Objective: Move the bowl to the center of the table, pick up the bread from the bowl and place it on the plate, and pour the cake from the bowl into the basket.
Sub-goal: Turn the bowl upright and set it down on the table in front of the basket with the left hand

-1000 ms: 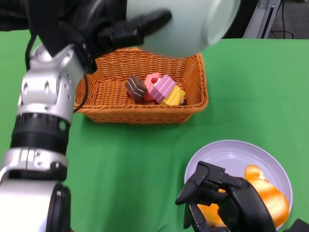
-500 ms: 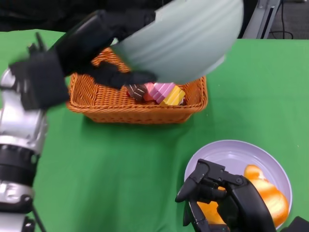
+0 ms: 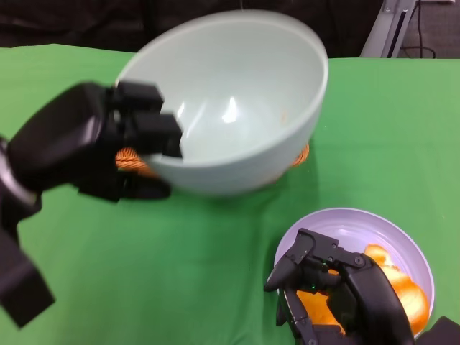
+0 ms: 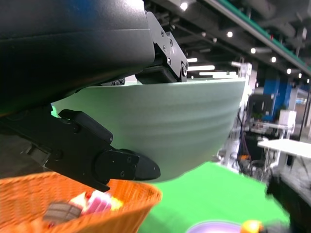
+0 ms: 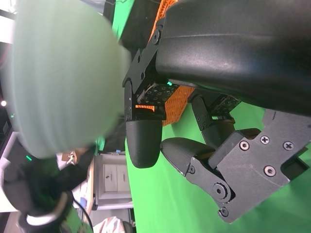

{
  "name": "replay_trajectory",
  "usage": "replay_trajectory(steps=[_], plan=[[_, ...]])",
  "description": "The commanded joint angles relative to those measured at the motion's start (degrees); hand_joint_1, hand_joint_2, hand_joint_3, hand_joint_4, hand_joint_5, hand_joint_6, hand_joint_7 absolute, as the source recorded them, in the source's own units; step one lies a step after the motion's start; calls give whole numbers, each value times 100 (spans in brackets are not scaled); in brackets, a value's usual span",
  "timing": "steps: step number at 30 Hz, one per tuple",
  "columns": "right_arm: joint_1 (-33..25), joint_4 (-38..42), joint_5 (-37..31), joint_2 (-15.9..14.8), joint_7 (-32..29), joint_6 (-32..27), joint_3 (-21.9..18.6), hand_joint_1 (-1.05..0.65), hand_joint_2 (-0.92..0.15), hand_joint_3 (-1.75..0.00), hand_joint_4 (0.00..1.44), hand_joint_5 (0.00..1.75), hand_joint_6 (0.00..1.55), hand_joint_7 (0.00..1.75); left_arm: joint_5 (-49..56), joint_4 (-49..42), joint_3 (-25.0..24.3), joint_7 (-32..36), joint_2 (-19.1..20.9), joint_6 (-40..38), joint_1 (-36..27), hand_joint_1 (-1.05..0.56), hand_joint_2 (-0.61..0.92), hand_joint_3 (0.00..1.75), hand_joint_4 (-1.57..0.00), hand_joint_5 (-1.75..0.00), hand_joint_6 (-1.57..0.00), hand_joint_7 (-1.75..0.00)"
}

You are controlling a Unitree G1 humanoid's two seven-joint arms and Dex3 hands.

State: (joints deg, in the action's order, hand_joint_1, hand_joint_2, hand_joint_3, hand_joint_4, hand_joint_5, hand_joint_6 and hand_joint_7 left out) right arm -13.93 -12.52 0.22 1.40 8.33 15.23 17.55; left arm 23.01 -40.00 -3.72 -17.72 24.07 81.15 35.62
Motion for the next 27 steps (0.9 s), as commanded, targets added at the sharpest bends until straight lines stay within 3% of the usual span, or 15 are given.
replay_trajectory(steps=[1, 10, 15, 17, 18, 20, 25, 27], plan=[[1, -79, 11, 3, -53, -36, -61, -7, -40, -137, 85, 163, 78, 134, 423, -270, -330, 468, 123, 466, -286, -21, 87, 32, -70, -175, -69, -143], [-20, -187, 16, 17, -112, -134, -120, -3, -42, -135, 83, 162, 77, 132, 1459, -591, -858, 1047, 137, 1131, -1075, -10, 81, 26, -74, -175, -68, -154], [21, -129, 51, 27, -102, -70, -157, -3, -43, -133, 82, 162, 77, 133, 1827, -666, -747, 1395, 416, 1135, -1414, -15, 83, 18, -75, -175, -78, -136], [35, -112, 54, 26, -93, -53, -166, -3, -43, -133, 82, 162, 76, 134, 1980, -702, -684, 1540, 484, 1135, -1513, -16, 84, 13, -75, -174, -76, -138], [43, -105, 55, 25, -90, -51, -172, -3, -43, -133, 83, 162, 76, 134, 2098, -717, -671, 1611, 503, 1135, -1557, -13, 84, 11, -76, -174, -66, -157], [57, -99, 60, 25, -86, -61, -179, -3, -43, -133, 83, 163, 76, 134, 2341, -772, -624, 1727, 547, 1112, -1594, -11, 83, 10, -76, -175, -58, -170], [79, -48, 51, 33, -95, -13, -192, -4, -43, -132, 83, 162, 77, 134, 3234, -746, -359, 2582, 657, 661, -1564, -10, 86, 10, -73, -175, -51, -175], [75, -73, 31, 20, -97, -26, -191, -4, -43, -132, 83, 162, 76, 134, 3760, -833, 38, 3305, 735, 153, -1439, -11, 87, 11, -72, -175, -50, -175]])
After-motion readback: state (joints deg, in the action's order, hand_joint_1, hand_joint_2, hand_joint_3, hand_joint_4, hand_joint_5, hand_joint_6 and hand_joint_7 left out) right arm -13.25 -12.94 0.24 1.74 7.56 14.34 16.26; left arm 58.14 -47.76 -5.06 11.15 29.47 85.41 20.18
